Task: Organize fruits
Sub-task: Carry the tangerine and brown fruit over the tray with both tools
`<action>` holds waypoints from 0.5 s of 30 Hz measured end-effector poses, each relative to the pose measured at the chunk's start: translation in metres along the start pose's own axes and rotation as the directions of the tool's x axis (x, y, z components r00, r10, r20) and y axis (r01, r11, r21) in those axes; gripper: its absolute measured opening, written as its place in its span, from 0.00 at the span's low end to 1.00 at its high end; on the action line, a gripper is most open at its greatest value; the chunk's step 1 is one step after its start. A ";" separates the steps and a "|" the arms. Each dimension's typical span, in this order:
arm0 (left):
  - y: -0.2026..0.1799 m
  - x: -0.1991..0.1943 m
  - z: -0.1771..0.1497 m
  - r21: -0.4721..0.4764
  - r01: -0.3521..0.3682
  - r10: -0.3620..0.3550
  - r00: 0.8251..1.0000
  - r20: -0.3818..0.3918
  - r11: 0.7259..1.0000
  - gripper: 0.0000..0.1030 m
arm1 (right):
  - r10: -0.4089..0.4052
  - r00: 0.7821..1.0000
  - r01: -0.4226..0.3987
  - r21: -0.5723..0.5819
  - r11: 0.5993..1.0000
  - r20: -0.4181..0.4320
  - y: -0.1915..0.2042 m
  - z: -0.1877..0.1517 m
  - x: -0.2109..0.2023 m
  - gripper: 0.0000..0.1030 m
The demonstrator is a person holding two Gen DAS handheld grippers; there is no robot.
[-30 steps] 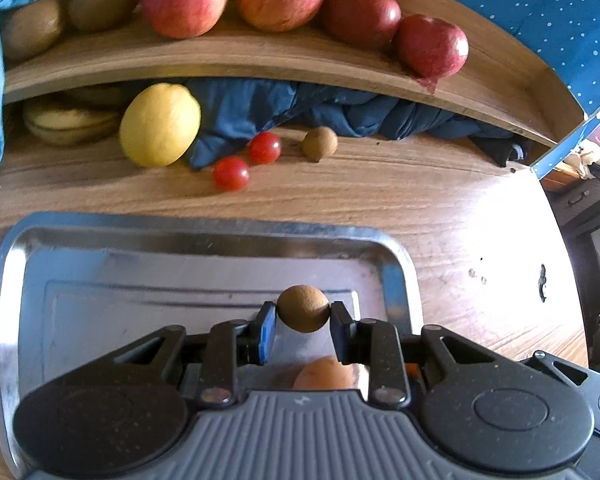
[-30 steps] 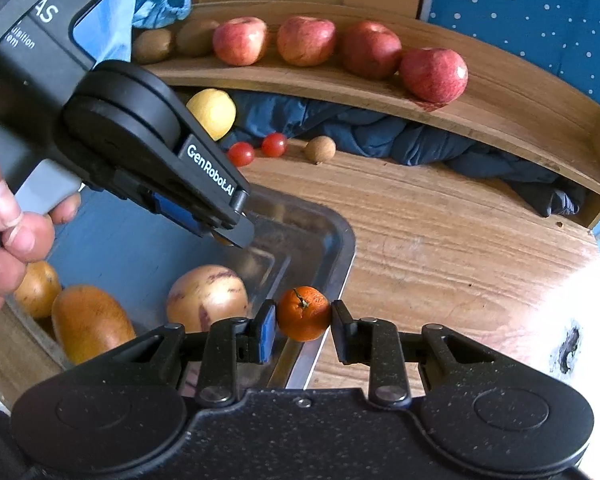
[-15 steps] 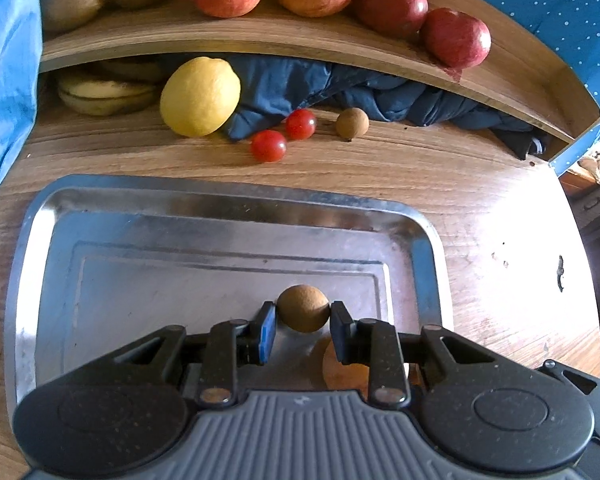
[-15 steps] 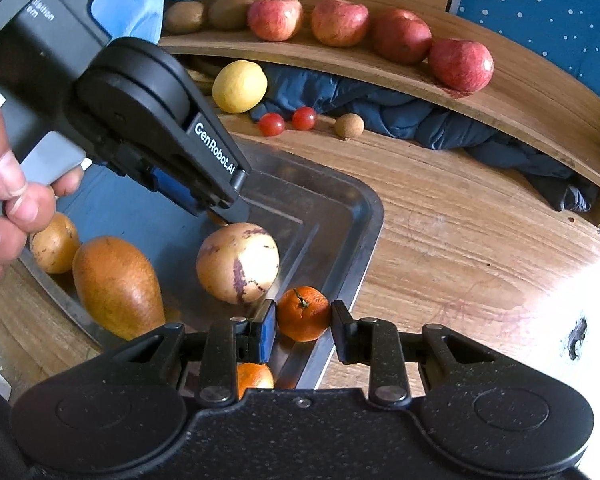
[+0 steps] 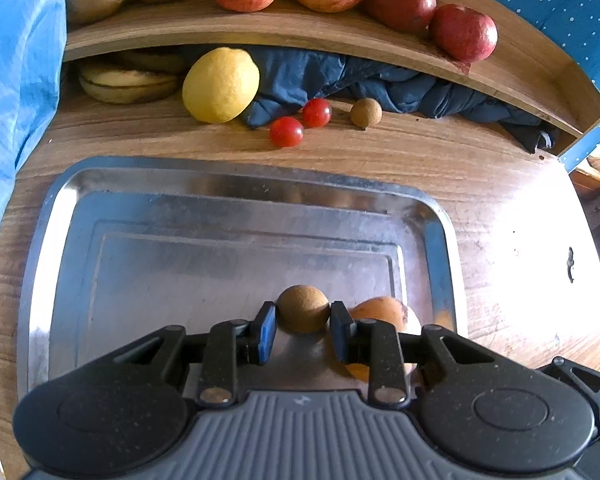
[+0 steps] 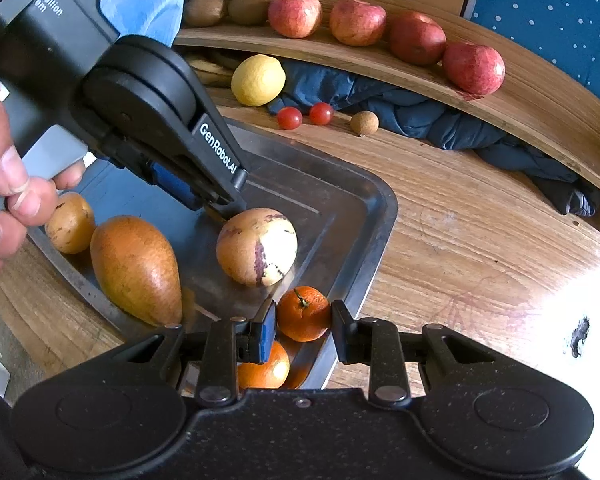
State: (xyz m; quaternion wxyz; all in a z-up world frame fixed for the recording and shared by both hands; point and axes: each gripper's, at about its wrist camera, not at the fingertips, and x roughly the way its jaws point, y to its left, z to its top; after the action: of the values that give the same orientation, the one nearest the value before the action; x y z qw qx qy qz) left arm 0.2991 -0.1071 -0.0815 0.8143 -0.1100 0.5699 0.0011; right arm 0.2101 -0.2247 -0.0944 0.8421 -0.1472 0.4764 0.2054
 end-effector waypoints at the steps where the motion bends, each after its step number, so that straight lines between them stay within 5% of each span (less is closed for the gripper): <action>1: 0.000 0.000 -0.001 -0.001 -0.002 0.002 1.000 -0.003 1.000 0.31 | -0.001 1.000 0.001 0.000 1.000 0.000 0.000 0.000 0.000 0.30; 15: -0.003 -0.019 -0.019 -0.011 -0.018 0.018 1.000 0.012 1.000 0.38 | -0.009 0.999 0.009 0.004 1.000 0.046 0.000 -0.007 -0.017 0.34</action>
State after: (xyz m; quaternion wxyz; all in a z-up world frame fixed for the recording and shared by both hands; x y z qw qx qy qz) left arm 0.2748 -0.1107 -0.0698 0.8172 -0.1094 0.5658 0.0124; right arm 0.1970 -0.2308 -0.0831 0.8541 -0.1431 0.4565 0.2043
